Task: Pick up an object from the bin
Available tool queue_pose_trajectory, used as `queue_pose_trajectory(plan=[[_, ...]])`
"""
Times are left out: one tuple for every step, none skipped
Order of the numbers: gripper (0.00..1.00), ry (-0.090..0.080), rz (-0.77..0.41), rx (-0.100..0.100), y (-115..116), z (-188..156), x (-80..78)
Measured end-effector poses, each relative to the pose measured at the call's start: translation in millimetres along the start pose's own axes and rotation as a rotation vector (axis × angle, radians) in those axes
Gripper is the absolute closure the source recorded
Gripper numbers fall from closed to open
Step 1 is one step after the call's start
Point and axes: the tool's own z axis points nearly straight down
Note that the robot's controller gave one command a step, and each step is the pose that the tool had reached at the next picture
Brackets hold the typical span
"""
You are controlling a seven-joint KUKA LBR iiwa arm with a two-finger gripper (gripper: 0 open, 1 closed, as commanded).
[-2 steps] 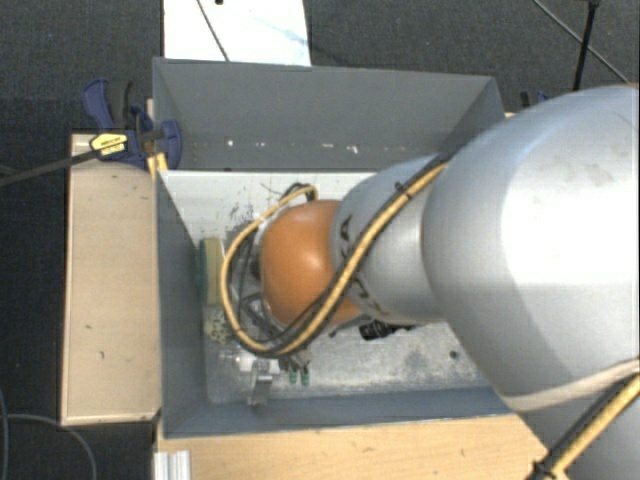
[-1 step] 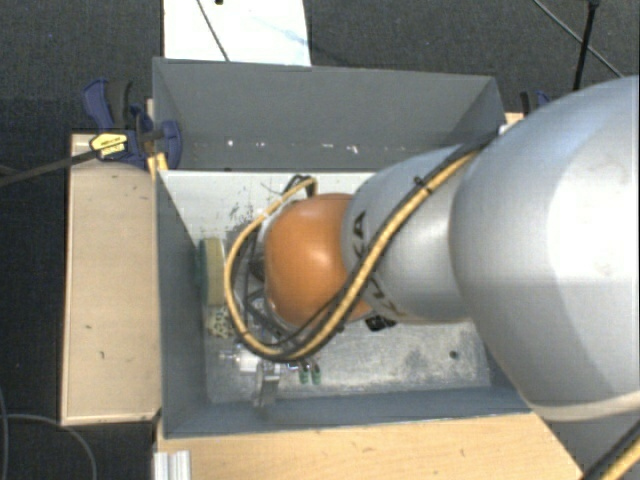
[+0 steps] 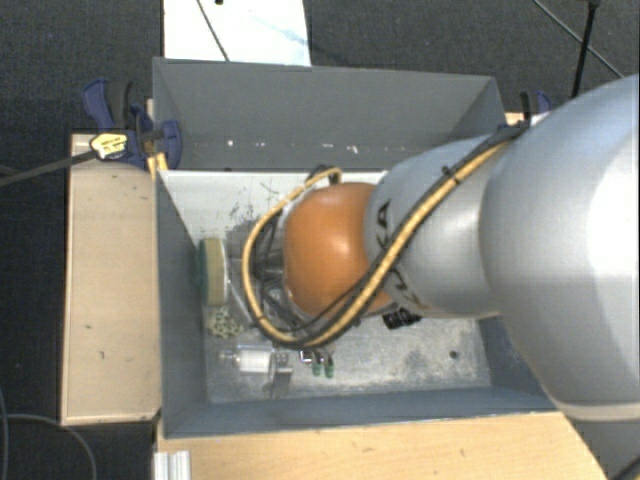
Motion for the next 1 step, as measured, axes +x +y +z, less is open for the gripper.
queue_pose_trajectory(plan=[[0.0,0.005,-0.089,0.002,1.2,53.6,-5.3]])
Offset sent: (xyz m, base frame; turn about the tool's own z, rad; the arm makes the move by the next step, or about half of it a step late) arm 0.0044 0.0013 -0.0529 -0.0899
